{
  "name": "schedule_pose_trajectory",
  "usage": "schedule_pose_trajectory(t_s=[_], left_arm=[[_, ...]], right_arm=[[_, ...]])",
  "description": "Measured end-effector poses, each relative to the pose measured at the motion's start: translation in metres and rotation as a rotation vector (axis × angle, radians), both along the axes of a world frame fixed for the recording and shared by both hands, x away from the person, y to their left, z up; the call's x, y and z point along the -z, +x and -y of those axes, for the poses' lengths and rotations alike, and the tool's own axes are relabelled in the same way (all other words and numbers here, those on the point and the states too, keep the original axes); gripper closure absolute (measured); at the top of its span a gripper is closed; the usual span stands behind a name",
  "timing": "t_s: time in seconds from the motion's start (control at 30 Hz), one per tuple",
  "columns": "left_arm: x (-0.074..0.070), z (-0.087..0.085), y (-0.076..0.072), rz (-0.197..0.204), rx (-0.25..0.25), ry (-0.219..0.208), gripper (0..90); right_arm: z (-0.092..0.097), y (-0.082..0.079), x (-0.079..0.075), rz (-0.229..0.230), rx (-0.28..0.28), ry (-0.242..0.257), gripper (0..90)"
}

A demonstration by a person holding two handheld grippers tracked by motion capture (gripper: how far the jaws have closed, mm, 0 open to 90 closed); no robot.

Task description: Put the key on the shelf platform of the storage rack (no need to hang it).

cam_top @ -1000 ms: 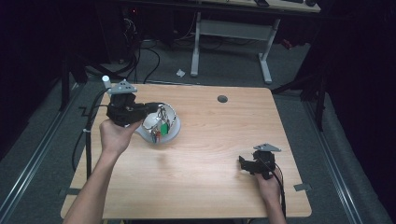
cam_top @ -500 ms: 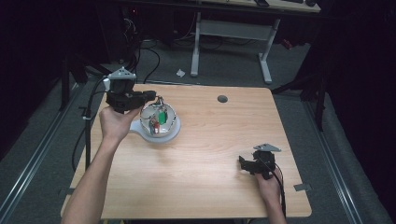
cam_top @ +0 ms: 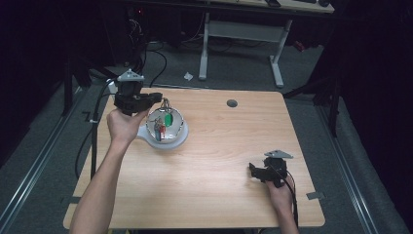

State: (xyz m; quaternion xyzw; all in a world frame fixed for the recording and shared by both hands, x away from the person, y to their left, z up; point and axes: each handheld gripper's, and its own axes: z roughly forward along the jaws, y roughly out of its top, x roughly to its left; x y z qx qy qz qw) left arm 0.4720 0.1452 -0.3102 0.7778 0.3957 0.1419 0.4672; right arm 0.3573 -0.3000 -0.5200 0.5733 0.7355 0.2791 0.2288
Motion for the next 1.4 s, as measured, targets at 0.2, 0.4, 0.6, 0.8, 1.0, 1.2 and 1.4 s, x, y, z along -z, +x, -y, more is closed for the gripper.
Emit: schedule_pose_trajectory(t_s=[0.2, 0.4, 0.6, 0.8, 1.0, 1.2, 1.4], left_arm=[[0.001, -0.003, 0.005, -0.005, -0.011, -0.026, 87.4], [-0.002, -0.005, 0.008, -0.002, -0.018, -0.032, 87.4], [0.001, -0.002, 0.012, -0.001, -0.024, -0.025, 87.4], [0.009, 0.003, 0.016, -0.012, -0.025, -0.002, 87.3], [0.020, 0.006, 0.018, -0.023, -0.029, 0.027, 87.3], [0.031, 0.006, 0.018, -0.042, -0.032, 0.030, 87.2], [0.043, 0.009, 0.020, -0.059, -0.035, 0.056, 87.2]], right_arm=[[0.000, 0.000, 0.000, 0.000, 0.000, 0.000, 15.2], [0.000, 0.000, 0.000, 0.001, -0.003, -0.002, 15.1], [0.000, 0.000, 0.000, 0.001, -0.003, -0.002, 15.2], [0.000, 0.000, 0.000, 0.000, 0.000, 0.000, 15.1], [0.000, 0.000, 0.000, 0.001, 0.000, 0.000, 15.2], [0.000, 0.000, 0.000, 0.000, 0.000, 0.000, 15.1], [0.000, 0.000, 0.000, 0.000, -0.001, 0.000, 15.1]])
